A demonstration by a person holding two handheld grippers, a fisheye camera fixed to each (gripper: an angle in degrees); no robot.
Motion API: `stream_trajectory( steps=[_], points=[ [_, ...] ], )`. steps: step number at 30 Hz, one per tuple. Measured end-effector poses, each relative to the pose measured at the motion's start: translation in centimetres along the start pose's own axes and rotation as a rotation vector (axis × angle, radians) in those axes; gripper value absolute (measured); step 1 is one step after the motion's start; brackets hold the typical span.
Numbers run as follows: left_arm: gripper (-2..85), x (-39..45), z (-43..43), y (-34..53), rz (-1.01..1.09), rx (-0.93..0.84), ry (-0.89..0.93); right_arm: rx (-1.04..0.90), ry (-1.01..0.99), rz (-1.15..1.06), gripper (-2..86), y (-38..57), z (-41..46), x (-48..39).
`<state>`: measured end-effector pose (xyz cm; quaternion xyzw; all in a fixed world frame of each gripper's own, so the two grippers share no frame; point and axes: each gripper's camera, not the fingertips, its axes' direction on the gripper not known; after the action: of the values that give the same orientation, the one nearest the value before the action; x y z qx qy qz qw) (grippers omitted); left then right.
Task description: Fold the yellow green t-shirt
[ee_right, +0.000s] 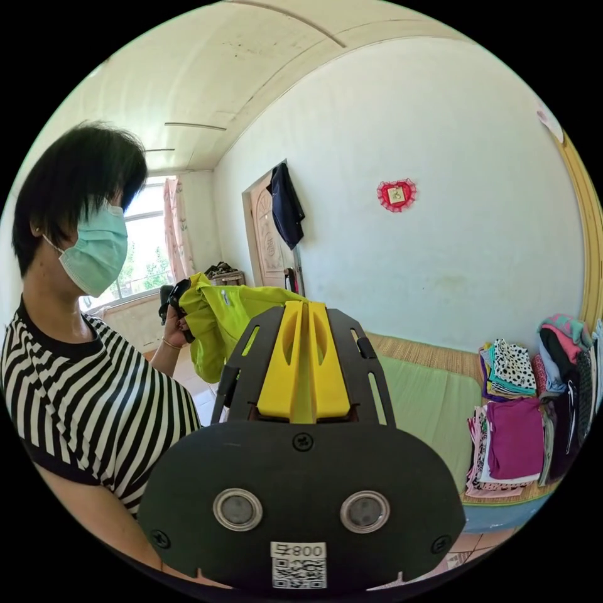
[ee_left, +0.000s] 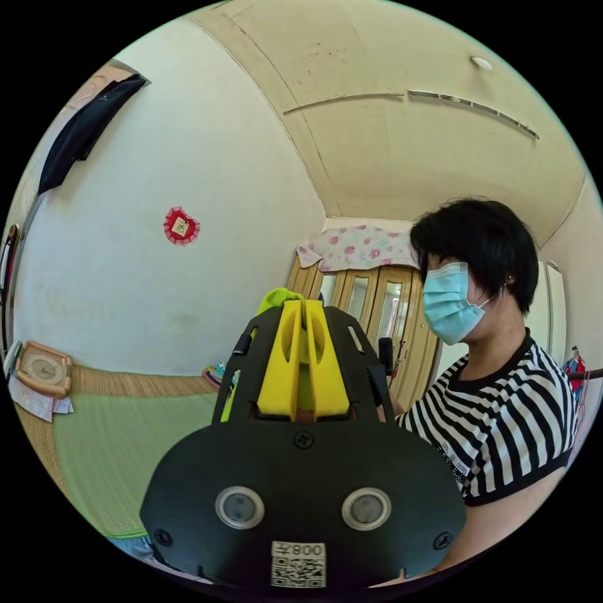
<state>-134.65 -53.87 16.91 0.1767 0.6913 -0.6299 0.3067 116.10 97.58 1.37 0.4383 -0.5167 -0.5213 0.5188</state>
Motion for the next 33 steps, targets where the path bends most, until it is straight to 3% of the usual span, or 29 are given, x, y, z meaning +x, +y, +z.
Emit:
stream_trajectory(
  steps=[8,17,26,33],
  points=[
    [0.7,1.5,-1.4,-3.4,0.03,-0.001,-0.023,0.008,0.024,-0.056,1.2,-1.9,-0.6,-1.8],
    [0.9,-3.6,1.4,-8.0,-0.026,-0.03,-0.043,-0.013,0.0,-0.036,1.2,-6.5,3.5,3.3],
    [1.0,-16.8,7.9,-13.0,-0.153,-0.129,-0.106,-0.102,0.001,0.016,1.2,-13.6,13.8,13.7],
    [1.5,-33.8,16.7,-15.7,-0.288,-0.273,-0.299,-0.306,0.063,0.092,1.4,-20.2,30.7,28.1]
  ],
)
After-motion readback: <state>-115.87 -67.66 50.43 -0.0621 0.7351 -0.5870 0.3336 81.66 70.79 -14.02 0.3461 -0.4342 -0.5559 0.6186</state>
